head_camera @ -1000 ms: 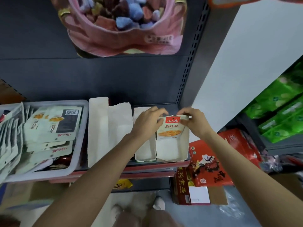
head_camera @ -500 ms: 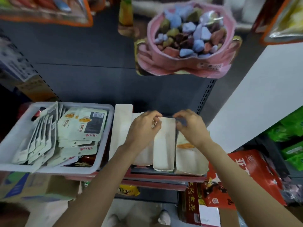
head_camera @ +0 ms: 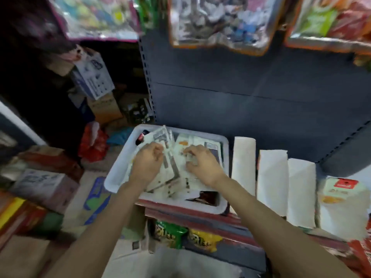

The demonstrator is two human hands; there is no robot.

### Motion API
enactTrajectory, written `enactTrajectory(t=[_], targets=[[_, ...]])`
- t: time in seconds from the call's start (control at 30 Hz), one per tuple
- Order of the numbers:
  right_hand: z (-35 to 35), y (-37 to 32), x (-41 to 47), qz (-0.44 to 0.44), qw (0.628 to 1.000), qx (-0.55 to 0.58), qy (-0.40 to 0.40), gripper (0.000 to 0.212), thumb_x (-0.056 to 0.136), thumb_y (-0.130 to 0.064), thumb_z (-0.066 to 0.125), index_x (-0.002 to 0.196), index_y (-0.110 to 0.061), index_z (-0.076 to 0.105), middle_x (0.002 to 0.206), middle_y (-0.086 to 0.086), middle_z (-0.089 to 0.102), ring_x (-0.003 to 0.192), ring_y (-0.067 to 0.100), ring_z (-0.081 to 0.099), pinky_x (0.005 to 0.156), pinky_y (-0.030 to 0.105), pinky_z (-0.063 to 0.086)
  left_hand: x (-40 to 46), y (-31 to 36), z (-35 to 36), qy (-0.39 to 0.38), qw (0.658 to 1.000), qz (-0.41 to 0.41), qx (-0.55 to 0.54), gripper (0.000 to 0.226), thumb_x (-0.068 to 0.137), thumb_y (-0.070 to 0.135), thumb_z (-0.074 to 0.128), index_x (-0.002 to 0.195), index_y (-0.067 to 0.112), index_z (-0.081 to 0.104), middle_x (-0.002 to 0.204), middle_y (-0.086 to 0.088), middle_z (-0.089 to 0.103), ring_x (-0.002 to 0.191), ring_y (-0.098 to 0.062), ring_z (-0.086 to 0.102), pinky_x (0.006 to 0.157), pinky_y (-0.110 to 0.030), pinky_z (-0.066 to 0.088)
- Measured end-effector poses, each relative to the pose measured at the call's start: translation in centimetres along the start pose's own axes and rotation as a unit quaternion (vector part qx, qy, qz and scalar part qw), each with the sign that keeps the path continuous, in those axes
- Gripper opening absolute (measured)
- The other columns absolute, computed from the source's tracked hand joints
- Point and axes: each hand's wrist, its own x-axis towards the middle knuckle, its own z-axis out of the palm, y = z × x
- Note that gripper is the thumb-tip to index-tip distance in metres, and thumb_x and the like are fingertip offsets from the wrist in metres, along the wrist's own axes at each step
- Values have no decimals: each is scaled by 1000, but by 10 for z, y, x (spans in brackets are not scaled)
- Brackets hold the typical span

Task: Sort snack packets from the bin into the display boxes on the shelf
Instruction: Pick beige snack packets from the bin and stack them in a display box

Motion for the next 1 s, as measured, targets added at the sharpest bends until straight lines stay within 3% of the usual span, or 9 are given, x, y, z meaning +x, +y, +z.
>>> enactTrajectory(t=[0.23,0.3,0.43,0.53,0.63,0.73,0.8,0.9,1.0], targets=[[58,-57,41,33,997,-65,-8,53,93,-19,52,143,-16,35,144,7,34,135,24,28,108,30,29,22,-92,-44,-196,980,18,3,36,91,16,59,126,10,53,120,-7,56,112,-26,54,91,-36,44],[66,-65,49,38,996,-83,-20,55,93,-20,52,144,-17,32,147,6,32,136,24,27,109,30,27,29,-106,-42,-229,973,-7,5,61,84,31,67,137,14,42,132,-5,49,122,-25,48,99,-43,43],[76,-73,64,45,990,-119,-59,60,93,-22,53,147,-18,28,152,6,26,140,24,24,112,30,25,33,-115,-33,-279,959,-44,3,113,68,65,70,151,18,9,152,7,20,140,-13,22,114,-31,22],[79,-71,73,48,984,-152,-83,59,94,-25,52,147,-18,28,155,5,21,143,22,18,114,30,20,32,-116,-28,-273,958,-12,85,109,75,57,69,152,15,3,159,1,1,146,-14,0,117,-32,11],[81,-68,76,38,978,-189,-82,57,94,-26,53,146,-18,32,154,5,24,141,23,21,113,31,22,31,-116,-27,-266,962,-21,63,102,78,43,72,151,12,7,159,-2,4,146,-16,1,117,-32,12],[80,-67,77,33,975,-203,-81,58,93,-25,53,146,-18,31,153,4,26,139,24,24,112,32,24,30,-107,-34,-256,966,-32,13,83,86,23,67,150,11,14,155,-7,22,141,-19,24,106,-21,26],[79,-70,78,33,981,-177,-72,62,91,-21,56,147,-18,27,153,5,26,139,25,25,111,33,27,31,-105,-44,-210,977,-17,17,63,92,14,56,147,11,26,133,-11,53,114,-20,53,79,-15,37],[78,-83,81,26,994,-103,-26,76,89,-16,60,150,-25,15,158,2,11,144,23,14,112,34,27,34,-103,-71,-117,993,-1,1,42,94,4,42,135,13,50,91,-14,64,73,-26,58,54,-20,35],[79,-103,90,-21,996,-87,7,74,90,-17,59,149,-27,16,156,1,17,143,19,16,114,32,23,44,-110,-100,-141,988,56,-8,36,92,0,41,117,12,63,90,-17,67,69,-23,58,54,-17,35]])
